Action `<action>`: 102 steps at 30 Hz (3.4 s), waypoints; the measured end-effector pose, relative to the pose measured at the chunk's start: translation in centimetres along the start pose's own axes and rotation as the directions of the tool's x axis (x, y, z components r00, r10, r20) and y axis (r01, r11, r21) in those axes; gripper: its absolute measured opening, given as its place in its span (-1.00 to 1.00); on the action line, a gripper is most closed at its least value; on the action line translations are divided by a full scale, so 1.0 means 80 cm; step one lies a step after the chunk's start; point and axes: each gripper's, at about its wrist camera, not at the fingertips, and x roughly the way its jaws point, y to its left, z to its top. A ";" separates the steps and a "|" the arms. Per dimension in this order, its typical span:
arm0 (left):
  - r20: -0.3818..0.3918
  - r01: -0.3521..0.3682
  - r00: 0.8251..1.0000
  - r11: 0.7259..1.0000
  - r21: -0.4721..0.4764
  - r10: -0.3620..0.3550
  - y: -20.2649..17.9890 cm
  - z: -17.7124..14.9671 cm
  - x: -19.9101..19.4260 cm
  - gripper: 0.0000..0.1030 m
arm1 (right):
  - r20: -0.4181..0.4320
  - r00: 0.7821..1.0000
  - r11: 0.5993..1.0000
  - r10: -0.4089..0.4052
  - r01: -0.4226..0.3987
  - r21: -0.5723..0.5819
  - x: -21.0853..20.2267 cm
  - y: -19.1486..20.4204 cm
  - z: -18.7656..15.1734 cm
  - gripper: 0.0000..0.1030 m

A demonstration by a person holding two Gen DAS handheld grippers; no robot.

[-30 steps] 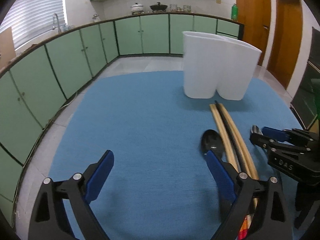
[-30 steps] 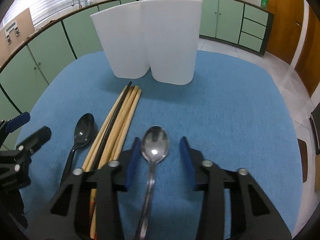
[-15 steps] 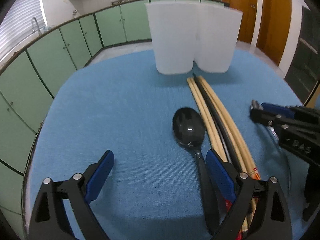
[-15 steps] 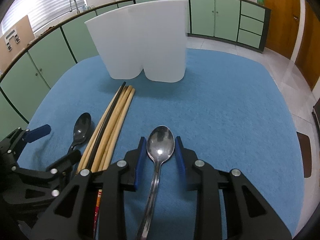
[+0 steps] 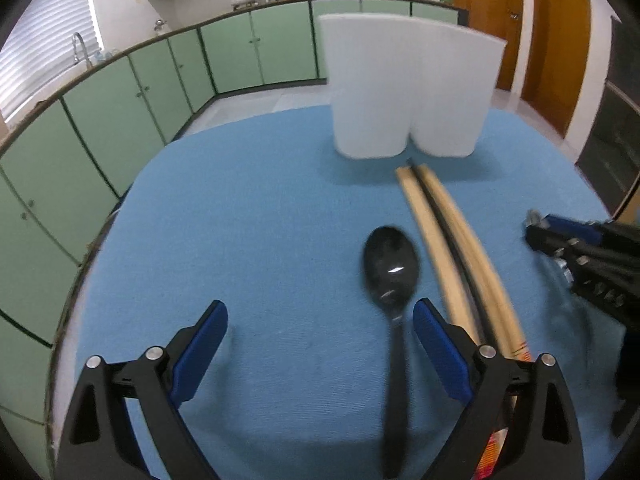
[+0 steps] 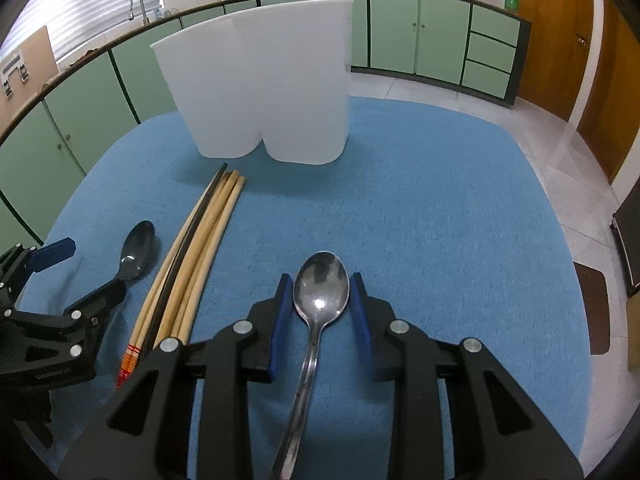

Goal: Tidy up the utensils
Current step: 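Close the left tool on the black spoon's handle, then drop the black spoon into the holder with the left tool while the right drops the silver spoon, then grasp one red-patterned chopstick from the bundle with the right tool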

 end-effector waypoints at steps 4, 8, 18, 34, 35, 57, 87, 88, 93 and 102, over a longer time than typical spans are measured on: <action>0.008 -0.004 1.000 1.000 0.006 0.004 -0.006 0.014 0.007 0.79 | -0.005 1.000 1.000 0.008 -0.008 0.007 0.003 -0.004 0.001 -0.44; -0.002 0.001 1.000 1.000 0.003 -0.001 -0.014 0.024 0.019 0.79 | -0.015 1.000 1.000 0.020 -0.020 0.009 0.005 -0.009 -0.001 -0.35; -0.050 0.052 0.997 0.999 -0.009 -0.053 -0.007 0.026 0.035 0.48 | -0.053 0.998 1.000 0.020 -0.019 0.016 0.012 -0.009 0.012 -0.26; 0.284 0.266 0.928 0.963 -0.052 -0.241 0.008 0.017 -0.057 -0.33 | 0.238 0.966 0.993 0.106 -0.114 0.019 -0.063 -0.034 0.017 -0.47; 0.306 0.259 0.923 0.965 -0.045 -0.233 0.007 0.017 -0.064 -0.33 | 0.268 0.957 0.993 0.109 -0.115 0.009 -0.073 -0.035 0.021 -0.47; 0.681 0.188 0.720 0.982 -0.007 -0.133 -0.005 0.228 -0.115 -0.33 | 0.564 0.818 0.989 0.116 -0.150 0.015 -0.155 -0.066 0.216 -0.47; 0.480 0.204 0.863 0.978 -0.049 -0.156 0.009 0.140 -0.099 0.27 | 0.400 0.915 0.997 0.050 -0.070 0.036 -0.105 -0.039 0.127 0.65; 0.466 0.197 0.872 0.979 -0.049 -0.152 0.008 0.130 -0.103 0.29 | 0.384 0.921 0.997 0.058 -0.076 0.032 -0.110 -0.035 0.109 0.70; 0.355 0.196 0.921 0.979 -0.055 -0.164 0.003 0.050 -0.112 0.40 | 0.277 0.958 0.994 0.078 -0.097 0.053 -0.113 -0.020 0.026 0.72; 0.174 0.131 0.978 0.989 -0.066 -0.118 -0.008 -0.057 -0.094 0.47 | 0.141 0.987 0.996 0.072 -0.080 0.047 -0.111 0.026 -0.080 0.72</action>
